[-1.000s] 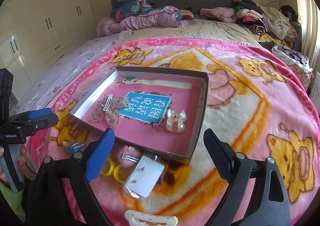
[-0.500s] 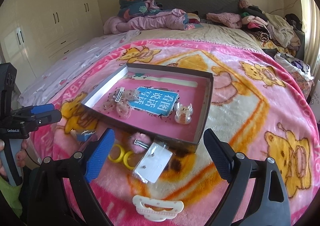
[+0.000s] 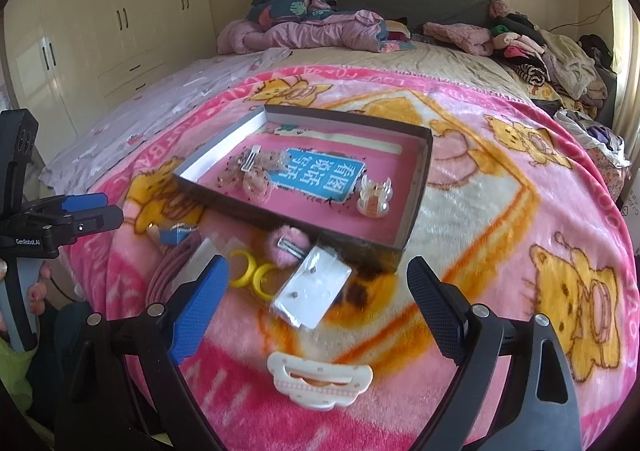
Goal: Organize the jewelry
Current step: 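Withdraw both tools from the box back over the remaining accessories, then grasp the brown claw clip with left tool while right tool grasps the bagged hairpin card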
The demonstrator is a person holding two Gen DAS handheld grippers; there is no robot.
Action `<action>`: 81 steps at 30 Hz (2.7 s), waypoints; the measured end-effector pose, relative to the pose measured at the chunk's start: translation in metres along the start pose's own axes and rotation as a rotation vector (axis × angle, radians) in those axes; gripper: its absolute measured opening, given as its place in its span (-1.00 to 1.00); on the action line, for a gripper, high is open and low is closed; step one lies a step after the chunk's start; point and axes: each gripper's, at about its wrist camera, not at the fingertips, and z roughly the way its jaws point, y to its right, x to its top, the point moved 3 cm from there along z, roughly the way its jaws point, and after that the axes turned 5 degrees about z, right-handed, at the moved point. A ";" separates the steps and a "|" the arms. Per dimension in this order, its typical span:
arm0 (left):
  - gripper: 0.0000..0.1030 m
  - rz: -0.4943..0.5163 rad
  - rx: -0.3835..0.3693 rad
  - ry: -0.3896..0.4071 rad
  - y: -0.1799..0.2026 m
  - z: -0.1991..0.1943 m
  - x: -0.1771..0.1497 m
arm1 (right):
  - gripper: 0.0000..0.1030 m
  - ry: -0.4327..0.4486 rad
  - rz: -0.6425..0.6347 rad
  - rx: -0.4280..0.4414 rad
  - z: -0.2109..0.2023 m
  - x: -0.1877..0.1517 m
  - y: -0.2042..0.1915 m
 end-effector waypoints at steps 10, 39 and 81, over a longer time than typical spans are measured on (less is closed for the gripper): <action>0.78 0.013 -0.002 -0.035 0.008 0.007 -0.021 | 0.71 -0.032 -0.005 0.003 0.003 -0.020 0.004; -0.50 0.009 -0.031 -0.124 0.012 0.050 -0.051 | 0.48 -0.174 0.110 0.043 0.083 -0.028 0.006; -0.93 0.049 -0.060 -0.037 0.028 0.021 -0.025 | -0.14 -0.072 0.119 0.034 0.026 -0.012 0.027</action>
